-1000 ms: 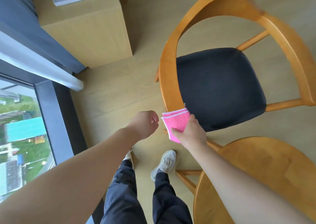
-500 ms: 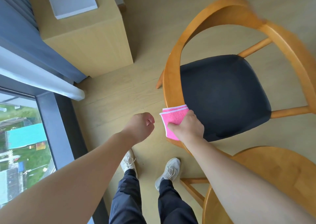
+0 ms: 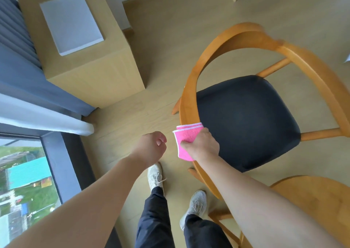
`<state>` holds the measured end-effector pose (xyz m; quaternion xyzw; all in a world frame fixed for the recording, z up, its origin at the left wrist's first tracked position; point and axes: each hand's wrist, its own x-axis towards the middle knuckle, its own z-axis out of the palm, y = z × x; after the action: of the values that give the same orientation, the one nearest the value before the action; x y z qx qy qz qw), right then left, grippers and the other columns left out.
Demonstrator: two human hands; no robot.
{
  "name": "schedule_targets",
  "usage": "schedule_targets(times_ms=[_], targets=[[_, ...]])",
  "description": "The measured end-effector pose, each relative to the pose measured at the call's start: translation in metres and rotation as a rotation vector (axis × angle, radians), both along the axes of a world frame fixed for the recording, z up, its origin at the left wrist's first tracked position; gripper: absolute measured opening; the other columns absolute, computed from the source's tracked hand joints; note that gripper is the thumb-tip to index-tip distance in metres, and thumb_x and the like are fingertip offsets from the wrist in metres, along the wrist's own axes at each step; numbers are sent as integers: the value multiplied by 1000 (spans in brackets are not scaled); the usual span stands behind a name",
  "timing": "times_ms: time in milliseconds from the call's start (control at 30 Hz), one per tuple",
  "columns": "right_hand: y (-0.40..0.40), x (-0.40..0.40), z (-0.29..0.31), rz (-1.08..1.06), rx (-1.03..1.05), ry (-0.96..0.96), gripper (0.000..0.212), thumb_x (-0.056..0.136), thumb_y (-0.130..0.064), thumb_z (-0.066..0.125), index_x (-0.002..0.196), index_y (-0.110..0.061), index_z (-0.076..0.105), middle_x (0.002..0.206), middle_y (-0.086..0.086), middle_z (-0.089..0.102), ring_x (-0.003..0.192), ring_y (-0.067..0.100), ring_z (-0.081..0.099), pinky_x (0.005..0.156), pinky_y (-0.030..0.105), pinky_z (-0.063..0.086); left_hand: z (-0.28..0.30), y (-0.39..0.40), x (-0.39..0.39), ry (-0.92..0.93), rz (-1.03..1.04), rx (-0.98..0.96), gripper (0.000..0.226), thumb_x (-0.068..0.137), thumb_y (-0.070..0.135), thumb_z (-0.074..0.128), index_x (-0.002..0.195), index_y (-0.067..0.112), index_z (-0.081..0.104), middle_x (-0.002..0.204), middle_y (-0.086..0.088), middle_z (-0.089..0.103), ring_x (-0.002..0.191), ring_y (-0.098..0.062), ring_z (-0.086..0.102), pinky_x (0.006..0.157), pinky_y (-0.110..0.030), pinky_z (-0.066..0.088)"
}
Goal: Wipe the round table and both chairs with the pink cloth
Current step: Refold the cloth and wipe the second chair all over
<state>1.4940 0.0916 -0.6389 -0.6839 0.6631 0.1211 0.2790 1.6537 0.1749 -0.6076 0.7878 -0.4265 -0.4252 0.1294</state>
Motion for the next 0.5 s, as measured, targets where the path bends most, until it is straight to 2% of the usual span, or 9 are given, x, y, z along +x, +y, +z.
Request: schedule_targets(times_ms=[100, 233, 367, 500], targets=[[-17, 17, -2, -73, -7, -3, 75, 69, -59, 71, 119, -10, 44, 108, 4, 58, 95, 23, 63, 76, 38, 57, 0, -26, 19, 5, -68, -29, 18, 86, 12, 49, 92, 22, 62, 79, 10, 60, 79, -21, 60, 71, -30, 50], [-34, 35, -7, -147, -39, -40, 70, 68, -56, 72, 115, -11, 45, 104, 2, 58, 91, 21, 62, 73, 38, 57, -4, -51, 45, -3, -97, -28, 18, 86, 12, 48, 87, 26, 59, 84, 3, 65, 77, -22, 62, 69, -31, 51], [-53, 51, -13, -167, -63, -58, 67, 67, -56, 71, 111, -12, 45, 98, 0, 57, 85, 20, 62, 65, 31, 54, -12, -67, 57, -17, -135, -6, 18, 86, 14, 48, 86, 29, 57, 80, 12, 61, 78, -19, 61, 69, -30, 51], [-80, 65, -18, -173, -55, -71, 65, 70, -57, 68, 110, -12, 45, 93, -2, 55, 76, 17, 57, 61, 29, 51, -15, -85, 59, -1, -70, -29, 20, 85, 11, 50, 83, 30, 57, 79, 11, 60, 74, -21, 61, 66, -29, 50]])
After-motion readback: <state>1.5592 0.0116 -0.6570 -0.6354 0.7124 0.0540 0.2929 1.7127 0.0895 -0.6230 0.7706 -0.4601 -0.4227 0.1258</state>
